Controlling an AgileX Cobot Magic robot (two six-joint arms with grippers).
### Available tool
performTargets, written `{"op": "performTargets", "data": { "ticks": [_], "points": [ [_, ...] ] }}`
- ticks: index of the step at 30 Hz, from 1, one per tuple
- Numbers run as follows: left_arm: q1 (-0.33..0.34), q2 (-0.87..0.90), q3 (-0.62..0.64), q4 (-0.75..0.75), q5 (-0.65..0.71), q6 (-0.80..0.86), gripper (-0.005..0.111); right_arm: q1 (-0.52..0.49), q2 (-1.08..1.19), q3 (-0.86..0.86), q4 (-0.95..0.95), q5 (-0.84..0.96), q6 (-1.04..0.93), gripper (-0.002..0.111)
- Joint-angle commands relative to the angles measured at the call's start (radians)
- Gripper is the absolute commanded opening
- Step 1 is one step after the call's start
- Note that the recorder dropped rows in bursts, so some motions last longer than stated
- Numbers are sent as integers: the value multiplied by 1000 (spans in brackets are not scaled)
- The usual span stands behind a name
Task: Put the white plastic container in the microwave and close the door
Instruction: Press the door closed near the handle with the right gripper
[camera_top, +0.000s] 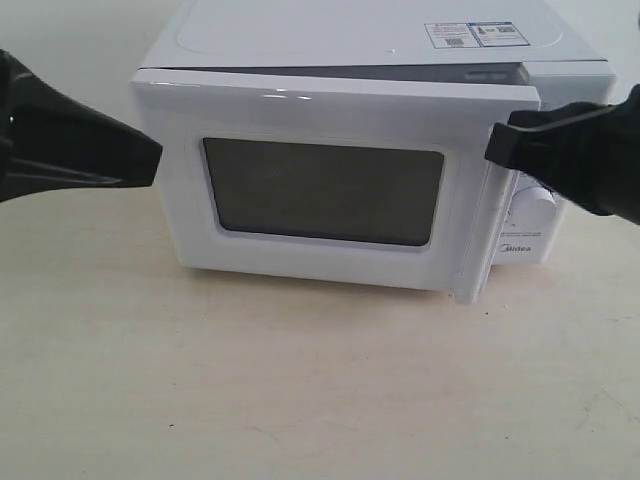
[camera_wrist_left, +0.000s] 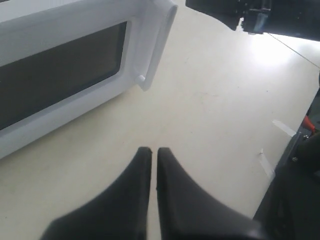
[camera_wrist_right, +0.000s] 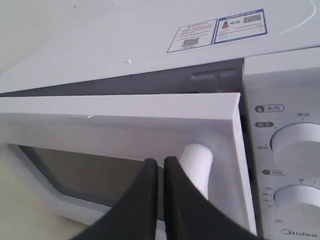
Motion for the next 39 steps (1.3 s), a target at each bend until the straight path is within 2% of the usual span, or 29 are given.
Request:
{"op": "performTargets", "data": {
  "ticks": [1,8,18,32,39],
  "points": [
    [-4,-30,5,2,27,-7,4,2,90,4,-6,-122,-44,0],
    [-4,-79,5,0,33,-7,4,2,139,4,-23,-226,-113,0],
    [-4,-77,5,0,27,-7,4,2,139,4,-7,-253,-159,0],
    [-4,-77,5,-5,27,-7,4,2,139,4,133,-304,-270,0],
    [-4,-77,5,-5,23,-7,4,2,209,4,146,-306,-289,0]
  ]
}}
